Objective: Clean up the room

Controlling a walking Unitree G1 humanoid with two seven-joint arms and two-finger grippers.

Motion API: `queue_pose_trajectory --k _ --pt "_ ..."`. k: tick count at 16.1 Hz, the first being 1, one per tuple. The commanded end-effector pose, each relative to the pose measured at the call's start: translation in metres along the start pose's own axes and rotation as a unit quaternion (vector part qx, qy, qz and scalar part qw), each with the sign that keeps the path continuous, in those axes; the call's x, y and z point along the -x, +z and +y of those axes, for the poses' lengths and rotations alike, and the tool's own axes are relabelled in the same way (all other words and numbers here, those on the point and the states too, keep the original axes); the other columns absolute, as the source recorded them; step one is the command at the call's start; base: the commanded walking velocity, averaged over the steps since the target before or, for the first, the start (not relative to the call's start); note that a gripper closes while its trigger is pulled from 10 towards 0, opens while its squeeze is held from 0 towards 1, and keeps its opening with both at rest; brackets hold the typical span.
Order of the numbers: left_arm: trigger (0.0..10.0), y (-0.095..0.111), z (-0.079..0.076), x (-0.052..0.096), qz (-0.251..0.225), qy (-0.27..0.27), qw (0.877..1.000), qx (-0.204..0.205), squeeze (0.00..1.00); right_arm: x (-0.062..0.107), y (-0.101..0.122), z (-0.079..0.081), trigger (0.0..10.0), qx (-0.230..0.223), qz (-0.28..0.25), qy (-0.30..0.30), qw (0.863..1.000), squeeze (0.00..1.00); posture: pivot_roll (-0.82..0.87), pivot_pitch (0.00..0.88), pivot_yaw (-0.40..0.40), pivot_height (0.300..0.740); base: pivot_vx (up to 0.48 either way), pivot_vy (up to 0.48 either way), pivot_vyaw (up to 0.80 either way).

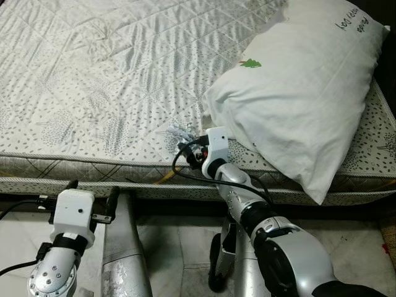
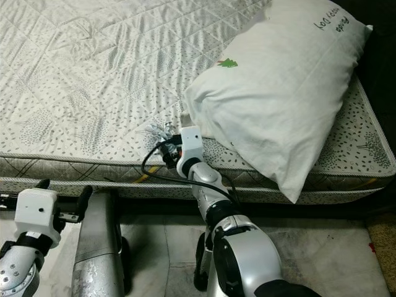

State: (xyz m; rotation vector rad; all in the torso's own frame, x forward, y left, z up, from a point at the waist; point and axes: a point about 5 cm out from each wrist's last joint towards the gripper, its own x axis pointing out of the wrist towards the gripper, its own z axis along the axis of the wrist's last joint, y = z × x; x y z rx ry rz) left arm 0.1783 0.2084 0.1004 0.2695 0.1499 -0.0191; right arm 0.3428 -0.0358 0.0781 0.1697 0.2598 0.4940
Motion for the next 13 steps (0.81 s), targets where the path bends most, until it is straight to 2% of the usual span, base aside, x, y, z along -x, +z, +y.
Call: queue_pose_trajectory --k 1,2,5,13 --pt "10.0 -0.0026 -0.0001 0.0023 0.010 0.001 1.000 -0.001 0.00 -0.0102 -0.0041 0.0462 5.6 -0.034 0.009 0.049 0.998 0.00 0.26 0.237 -0.080 0.504 0.000 0.000 0.00" --pt "10.0 -0.0027 -0.0001 0.0018 0.009 0.001 1.000 -0.001 0.00 -0.0104 -0.0041 0.0486 0.0 -0.038 0.007 0.054 0.998 0.00 0.26 0.236 -0.079 0.504 0.000 0.000 0.00" --pt "10.0 -0.0025 -0.0002 0.0004 0.008 0.000 1.000 0.000 0.00 -0.0112 -0.0022 0.0516 0.0 -0.052 0.002 0.064 0.997 0.00 0.26 0.233 -0.080 0.504 0.000 0.000 0.00" --pt "10.0 -0.0015 -0.0011 -0.0039 0.003 -0.002 1.000 -0.001 0.00 -0.0119 0.0020 0.0462 0.0 -0.083 -0.006 0.057 0.995 0.00 0.26 0.222 -0.080 0.504 0.000 0.000 0.00"
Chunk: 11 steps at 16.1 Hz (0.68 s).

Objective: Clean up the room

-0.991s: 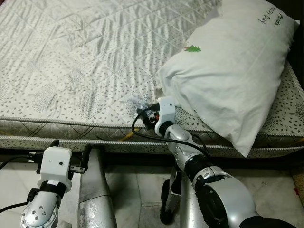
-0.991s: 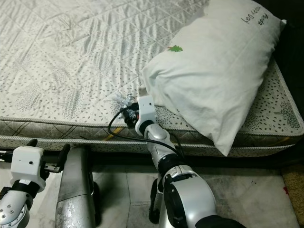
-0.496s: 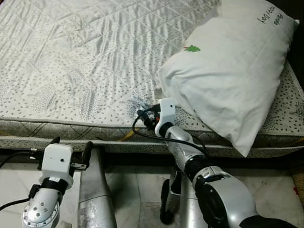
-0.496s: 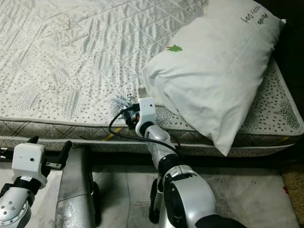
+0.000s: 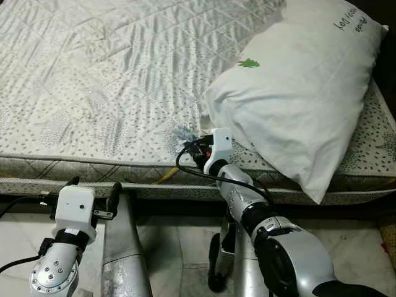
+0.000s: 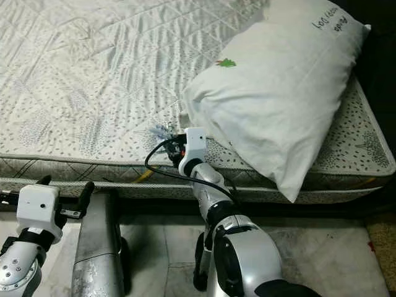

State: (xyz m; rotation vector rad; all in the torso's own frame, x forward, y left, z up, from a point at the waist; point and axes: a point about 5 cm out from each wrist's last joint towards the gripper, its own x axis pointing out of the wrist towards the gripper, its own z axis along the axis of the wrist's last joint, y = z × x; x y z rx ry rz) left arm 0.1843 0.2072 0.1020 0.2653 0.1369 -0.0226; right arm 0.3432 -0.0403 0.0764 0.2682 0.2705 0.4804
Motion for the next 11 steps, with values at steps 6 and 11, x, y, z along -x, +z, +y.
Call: queue_pose_trajectory --k 6,11 --pt "10.0 -0.004 -0.001 -0.002 0.008 -0.003 1.000 -0.005 0.00 -0.013 0.005 0.039 0.0 -0.047 -0.010 0.036 0.998 0.00 0.26 0.209 -0.078 0.504 0.000 0.000 0.00" --pt "10.0 -0.003 0.000 -0.009 0.001 -0.004 1.000 -0.006 0.00 -0.005 0.011 0.005 0.0 -0.040 -0.029 -0.005 0.999 0.00 0.24 0.179 -0.077 0.504 0.000 0.000 0.00"
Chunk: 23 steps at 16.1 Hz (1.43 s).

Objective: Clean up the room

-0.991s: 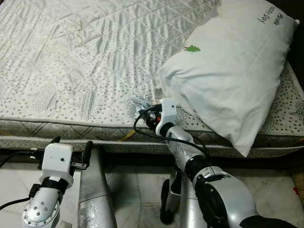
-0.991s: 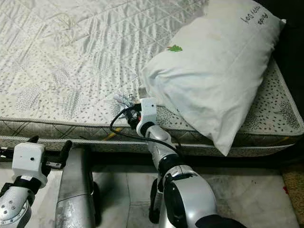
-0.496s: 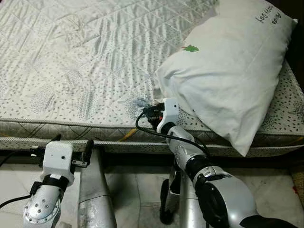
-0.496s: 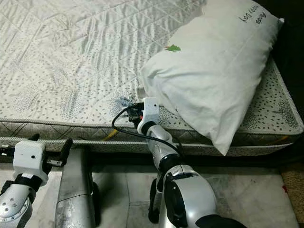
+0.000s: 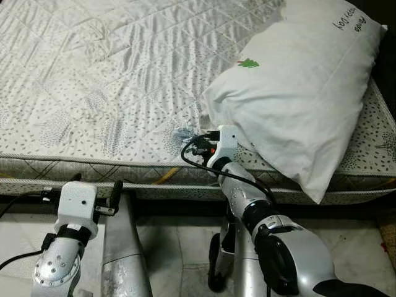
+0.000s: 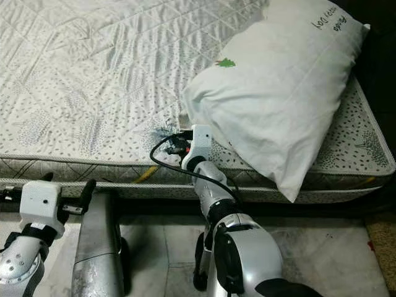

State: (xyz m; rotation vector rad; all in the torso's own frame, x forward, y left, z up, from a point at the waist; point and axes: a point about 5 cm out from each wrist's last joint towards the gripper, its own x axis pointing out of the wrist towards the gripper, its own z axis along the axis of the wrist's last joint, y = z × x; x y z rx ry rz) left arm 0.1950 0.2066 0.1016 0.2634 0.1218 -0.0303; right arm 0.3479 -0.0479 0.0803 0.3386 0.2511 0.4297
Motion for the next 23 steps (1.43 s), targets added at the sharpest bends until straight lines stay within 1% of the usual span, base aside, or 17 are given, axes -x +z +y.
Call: queue_pose_trajectory --k 1,4,6,9,10,11,13,14,15,16,17,18,19,21,23 --pt "10.0 -0.004 0.001 0.000 0.007 -0.001 1.000 -0.007 0.00 -0.003 0.007 0.004 0.0 -0.004 -0.015 0.003 1.000 0.00 0.24 0.179 -0.077 0.504 0.000 0.000 0.00" --pt "10.0 -0.006 0.000 -0.006 0.004 -0.003 1.000 -0.006 0.00 0.005 0.022 -0.022 0.0 0.005 -0.047 -0.021 0.999 0.00 0.21 0.136 -0.068 0.504 0.000 0.000 0.00" --pt "10.0 -0.007 0.000 -0.008 0.003 -0.004 1.000 -0.006 0.00 0.011 0.029 -0.034 0.0 0.012 -0.063 -0.026 0.998 0.00 0.20 0.122 -0.062 0.504 0.000 0.000 0.00" --pt "10.0 -0.007 -0.001 -0.013 -0.001 -0.004 1.000 -0.005 0.00 0.027 0.034 -0.047 0.0 0.077 -0.080 -0.010 0.994 0.00 0.18 0.105 -0.056 0.504 0.000 0.000 0.00" --pt "10.0 -0.007 0.000 -0.015 -0.003 -0.003 1.000 -0.004 0.00 0.034 0.036 -0.055 0.0 0.082 -0.085 -0.016 0.993 0.00 0.17 0.102 -0.054 0.504 0.000 0.000 0.00" --pt "10.0 -0.007 0.001 -0.018 -0.005 -0.004 1.000 -0.003 0.00 0.046 0.033 -0.065 0.0 0.082 -0.075 -0.013 0.994 0.00 0.16 0.098 -0.048 0.504 0.000 0.000 0.00" --pt "10.0 -0.008 0.000 -0.020 -0.006 -0.005 1.000 -0.003 0.00 0.054 0.024 -0.066 0.0 0.107 -0.055 0.003 0.993 0.00 0.14 0.095 -0.043 0.504 0.000 0.000 0.00" --pt "10.0 -0.008 -0.001 -0.023 -0.006 -0.007 1.000 -0.002 0.00 0.059 0.018 -0.063 1.2 0.128 -0.045 0.013 0.991 0.00 0.13 0.094 -0.040 0.504 0.000 0.000 0.00" --pt "10.0 -0.008 -0.003 -0.026 -0.008 -0.011 1.000 0.000 0.00 0.063 0.012 -0.057 7.6 0.125 -0.039 0.025 0.991 0.00 0.12 0.093 -0.034 0.504 0.000 0.000 0.00" --pt "10.0 -0.008 -0.005 -0.028 -0.011 -0.014 1.000 0.000 0.00 0.064 0.010 -0.052 8.5 0.128 -0.038 0.024 0.991 0.07 0.12 0.093 -0.033 0.504 0.000 0.000 0.00" --pt "10.0 -0.007 -0.007 -0.029 -0.013 -0.016 1.000 0.001 0.00 0.064 0.008 -0.048 8.9 0.127 -0.038 0.023 0.991 0.00 0.12 0.092 -0.031 0.504 0.000 0.000 0.00" --pt "10.0 -0.007 -0.007 -0.030 -0.014 -0.016 1.000 0.002 0.00 0.065 0.009 -0.044 8.5 0.123 -0.039 0.026 0.991 0.00 0.12 0.094 -0.031 0.504 0.000 0.000 0.00" --pt "10.0 -0.007 -0.006 -0.029 -0.014 -0.016 1.000 0.001 0.00 0.065 0.008 -0.042 10.0 0.124 -0.036 0.030 0.991 0.00 0.12 0.094 -0.031 0.504 0.000 0.000 0.00" --pt "10.0 -0.008 -0.004 -0.029 -0.013 -0.015 1.000 0.002 0.00 0.066 0.005 -0.039 10.0 0.127 -0.026 0.033 0.991 0.00 0.12 0.097 -0.035 0.504 0.000 0.000 0.00" --pt "10.0 -0.010 -0.005 -0.029 -0.014 -0.015 1.000 0.003 0.00 0.069 0.006 -0.039 10.0 0.118 -0.028 0.029 0.992 0.00 0.11 0.095 -0.035 0.504 0.000 0.000 0.00"
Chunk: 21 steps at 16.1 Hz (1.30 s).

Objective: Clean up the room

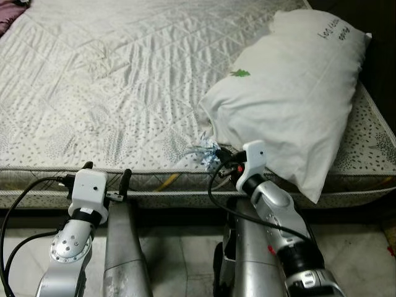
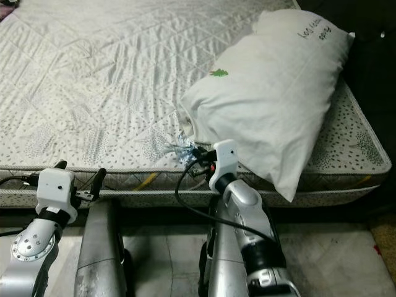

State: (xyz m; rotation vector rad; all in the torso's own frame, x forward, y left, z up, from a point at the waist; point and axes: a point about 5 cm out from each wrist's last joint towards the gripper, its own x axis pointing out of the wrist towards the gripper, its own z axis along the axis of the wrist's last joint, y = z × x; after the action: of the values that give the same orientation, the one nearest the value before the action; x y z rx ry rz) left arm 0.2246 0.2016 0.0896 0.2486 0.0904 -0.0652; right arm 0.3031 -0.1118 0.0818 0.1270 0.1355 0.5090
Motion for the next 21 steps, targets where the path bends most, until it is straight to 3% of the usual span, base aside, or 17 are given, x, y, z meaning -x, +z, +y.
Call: queue_pose_trajectory --k 1,3,4,8,12,19,21 --pt "10.0 -0.004 0.000 0.000 0.005 0.001 1.000 -0.001 0.00 0.004 0.005 -0.003 10.0 -0.017 -0.015 -0.014 1.000 0.00 0.10 0.085 -0.030 0.504 0.000 0.000 0.00" --pt "10.0 0.000 -0.001 -0.007 0.001 0.005 1.000 0.009 0.00 0.012 0.014 -0.004 10.0 -0.047 -0.036 -0.025 0.998 0.00 0.08 0.076 -0.020 0.504 0.000 0.000 0.00" --pt "10.0 0.004 -0.001 -0.012 -0.003 0.018 1.000 0.024 0.00 0.023 0.019 -0.005 10.0 -0.055 -0.060 -0.038 0.996 0.00 0.07 0.069 -0.006 0.504 0.000 0.000 0.00" --pt "10.0 0.003 -0.011 -0.014 -0.005 0.007 0.999 0.038 0.00 0.052 0.016 -0.005 10.0 -0.051 -0.075 -0.105 0.990 0.00 0.02 0.061 0.007 0.519 0.000 0.000 0.00" --pt "10.0 -0.005 -0.017 -0.019 0.011 -0.004 0.998 0.057 0.00 0.053 0.011 -0.006 10.0 -0.061 -0.073 -0.137 0.986 0.00 -0.01 0.000 0.050 0.566 0.000 0.000 0.00" --pt "10.0 -0.002 -0.017 -0.038 -0.003 -0.017 0.999 0.047 0.00 0.051 0.025 -0.020 10.0 -0.057 -0.098 -0.185 0.976 0.00 -0.04 0.000 0.049 0.642 0.000 0.000 0.00" --pt "10.0 -0.003 -0.019 -0.040 0.003 -0.030 0.998 0.063 0.00 0.052 0.026 -0.022 10.0 -0.054 -0.098 -0.193 0.975 0.00 -0.04 0.000 0.048 0.671 0.000 0.000 0.00"
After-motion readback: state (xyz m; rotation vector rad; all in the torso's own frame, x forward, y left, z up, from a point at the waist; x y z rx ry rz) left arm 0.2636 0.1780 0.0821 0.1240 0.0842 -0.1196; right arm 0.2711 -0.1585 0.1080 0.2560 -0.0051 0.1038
